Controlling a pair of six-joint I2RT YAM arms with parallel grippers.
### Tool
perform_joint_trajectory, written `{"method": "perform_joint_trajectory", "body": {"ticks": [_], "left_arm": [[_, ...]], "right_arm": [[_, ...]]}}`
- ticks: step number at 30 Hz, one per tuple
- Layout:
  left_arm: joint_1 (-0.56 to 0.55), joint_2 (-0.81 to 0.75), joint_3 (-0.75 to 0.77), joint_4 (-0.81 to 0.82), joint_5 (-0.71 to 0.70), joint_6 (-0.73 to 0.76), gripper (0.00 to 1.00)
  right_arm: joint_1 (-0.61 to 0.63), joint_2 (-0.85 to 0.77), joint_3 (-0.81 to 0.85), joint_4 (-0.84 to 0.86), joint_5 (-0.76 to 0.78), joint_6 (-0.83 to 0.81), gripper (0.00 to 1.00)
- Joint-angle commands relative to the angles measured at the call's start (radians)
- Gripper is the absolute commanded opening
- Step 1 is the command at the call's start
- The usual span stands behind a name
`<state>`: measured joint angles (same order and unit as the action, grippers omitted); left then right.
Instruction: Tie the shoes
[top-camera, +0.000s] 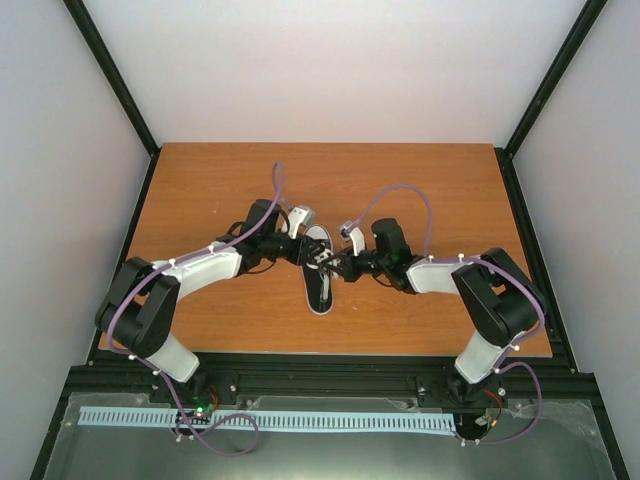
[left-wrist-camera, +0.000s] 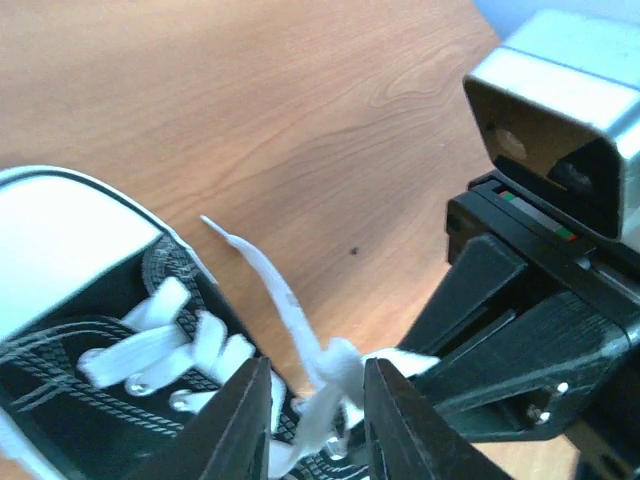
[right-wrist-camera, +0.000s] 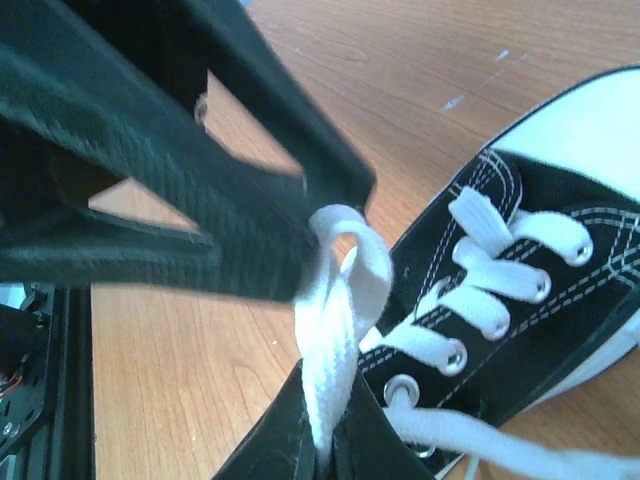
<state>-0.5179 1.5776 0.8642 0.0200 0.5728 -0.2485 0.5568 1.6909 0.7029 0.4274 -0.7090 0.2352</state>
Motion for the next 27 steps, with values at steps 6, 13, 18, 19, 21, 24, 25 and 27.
{"method": "perform_joint_trajectory", "body": {"ticks": [6, 13, 18, 19, 21, 24, 25, 27], "left_arm": [[-0.003, -0.286, -0.159, 0.125, -0.220, -0.026, 0.57], [-0.020, -0.300, -0.322, 0.363, -0.071, -0.110, 0.35], [-0.054, -0.246, -0.330, 0.425, -0.045, -0.110, 0.27], [-0.062, -0.235, -0.330, 0.435, -0.043, -0.108, 0.26], [-0.077, -0.219, -0.333, 0.458, -0.048, -0.104, 0.26], [-0.087, -0.184, -0.334, 0.497, -0.054, -0.100, 0.25], [-0.090, -0.169, -0.333, 0.507, -0.057, -0.097, 0.23], [-0.095, -0.140, -0.330, 0.528, -0.057, -0.090, 0.22]], "right_arm": [[0.000, -0.051, -0.043, 0.068, -0.018, 0.083, 0.03], [0.000, -0.068, -0.030, 0.072, -0.044, 0.197, 0.03], [-0.001, -0.074, -0.027, 0.089, -0.058, 0.259, 0.03], [-0.003, -0.074, -0.022, 0.086, -0.053, 0.277, 0.03], [-0.005, -0.070, -0.012, 0.083, -0.051, 0.309, 0.03], [-0.008, -0.055, 0.001, 0.096, -0.065, 0.358, 0.03], [-0.009, -0.050, 0.005, 0.100, -0.068, 0.373, 0.03], [-0.010, -0.041, 0.019, 0.088, -0.067, 0.398, 0.03]]}}
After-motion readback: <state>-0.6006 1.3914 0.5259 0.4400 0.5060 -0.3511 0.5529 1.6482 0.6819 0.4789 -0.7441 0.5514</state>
